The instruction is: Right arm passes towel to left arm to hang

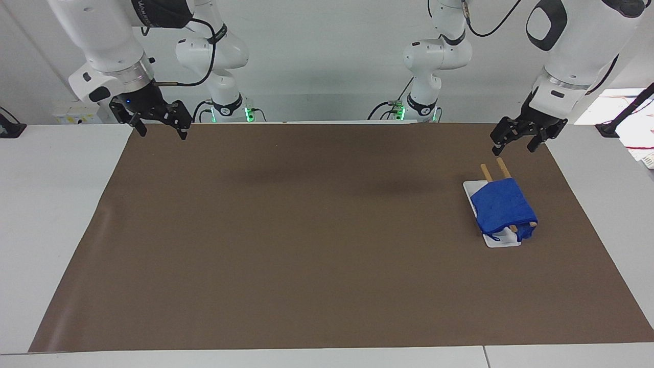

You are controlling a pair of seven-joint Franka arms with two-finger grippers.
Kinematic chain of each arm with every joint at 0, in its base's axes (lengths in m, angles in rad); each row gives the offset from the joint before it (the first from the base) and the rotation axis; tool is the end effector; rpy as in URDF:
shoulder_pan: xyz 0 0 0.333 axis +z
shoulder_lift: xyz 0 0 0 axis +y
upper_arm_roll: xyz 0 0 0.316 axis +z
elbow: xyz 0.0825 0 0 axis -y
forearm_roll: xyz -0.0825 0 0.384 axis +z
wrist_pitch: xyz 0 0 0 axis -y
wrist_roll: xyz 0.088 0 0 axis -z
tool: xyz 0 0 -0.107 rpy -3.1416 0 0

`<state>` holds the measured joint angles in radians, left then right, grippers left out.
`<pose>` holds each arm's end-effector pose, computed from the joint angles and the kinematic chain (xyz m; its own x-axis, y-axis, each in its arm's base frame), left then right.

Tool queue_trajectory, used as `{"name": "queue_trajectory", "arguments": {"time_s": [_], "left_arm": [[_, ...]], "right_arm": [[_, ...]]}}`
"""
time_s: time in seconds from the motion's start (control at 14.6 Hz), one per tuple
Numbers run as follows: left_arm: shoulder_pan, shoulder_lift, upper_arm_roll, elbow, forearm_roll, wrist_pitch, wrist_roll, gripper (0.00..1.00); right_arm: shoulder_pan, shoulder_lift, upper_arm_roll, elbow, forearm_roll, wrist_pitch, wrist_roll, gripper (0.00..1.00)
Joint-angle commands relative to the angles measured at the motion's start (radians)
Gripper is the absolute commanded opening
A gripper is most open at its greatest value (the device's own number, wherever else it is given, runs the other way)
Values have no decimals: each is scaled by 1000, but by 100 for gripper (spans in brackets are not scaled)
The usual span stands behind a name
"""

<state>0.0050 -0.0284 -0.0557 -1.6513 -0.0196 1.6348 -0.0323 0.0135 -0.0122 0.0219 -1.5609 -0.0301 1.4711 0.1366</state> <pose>0.5497 -0.0303 0.6077 0.9998 -0.0171 0.0113 -0.0173 -0.9997 0.0184 0.5399 0.0157 0.6275 0.9919 -0.1041 -0.0726 -0.1013 -0.9940 0.0406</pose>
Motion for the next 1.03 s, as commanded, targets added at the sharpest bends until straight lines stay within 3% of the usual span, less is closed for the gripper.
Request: {"name": "queue_trajectory", "arguments": {"time_s": [0.0, 0.96], "left_arm": [[1, 1, 11, 2, -13, -49, 60, 100], [1, -10, 11, -18, -13, -55, 63, 100]], "right_arm": [[-7, -25, 4, -33, 15, 23, 6, 100], [-20, -25, 4, -33, 15, 23, 3, 100]]}}
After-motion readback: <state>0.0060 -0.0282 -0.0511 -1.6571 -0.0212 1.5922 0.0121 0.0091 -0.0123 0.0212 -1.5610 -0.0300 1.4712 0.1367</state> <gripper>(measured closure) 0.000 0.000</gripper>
